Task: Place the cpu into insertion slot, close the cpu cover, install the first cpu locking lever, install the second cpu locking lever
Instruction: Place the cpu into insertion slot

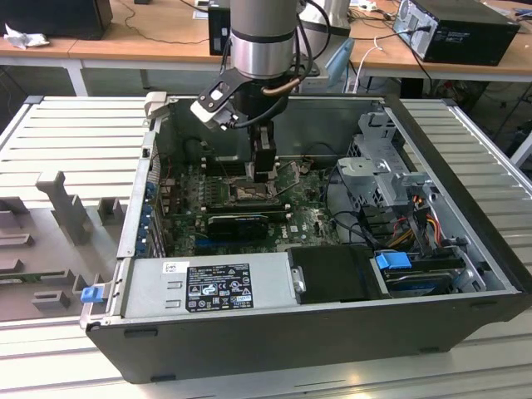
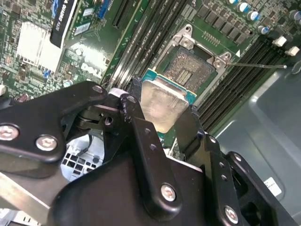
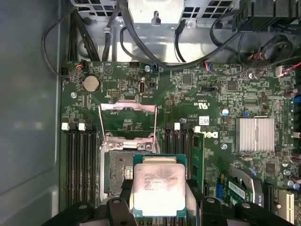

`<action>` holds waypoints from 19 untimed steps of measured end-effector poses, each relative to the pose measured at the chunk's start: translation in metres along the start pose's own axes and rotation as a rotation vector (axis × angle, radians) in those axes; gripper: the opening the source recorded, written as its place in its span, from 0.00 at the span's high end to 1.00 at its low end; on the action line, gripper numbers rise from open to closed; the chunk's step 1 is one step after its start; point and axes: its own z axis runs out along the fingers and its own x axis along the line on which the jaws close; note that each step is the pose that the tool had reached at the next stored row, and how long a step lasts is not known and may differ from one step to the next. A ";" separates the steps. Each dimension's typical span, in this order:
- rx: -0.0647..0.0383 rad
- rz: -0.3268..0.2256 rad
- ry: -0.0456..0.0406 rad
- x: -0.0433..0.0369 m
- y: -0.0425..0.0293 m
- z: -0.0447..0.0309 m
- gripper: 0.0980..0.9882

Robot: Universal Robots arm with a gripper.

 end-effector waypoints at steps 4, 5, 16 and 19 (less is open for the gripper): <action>0.000 -0.008 0.0003 0.0003 -0.0008 0.0106 0.52; 0.001 -0.018 0.0006 0.0005 -0.0010 0.0126 0.52; 0.000 -0.032 0.0061 0.0009 -0.0136 0.0187 0.52; 0.000 -0.031 0.0062 0.0045 -0.0161 0.0244 0.52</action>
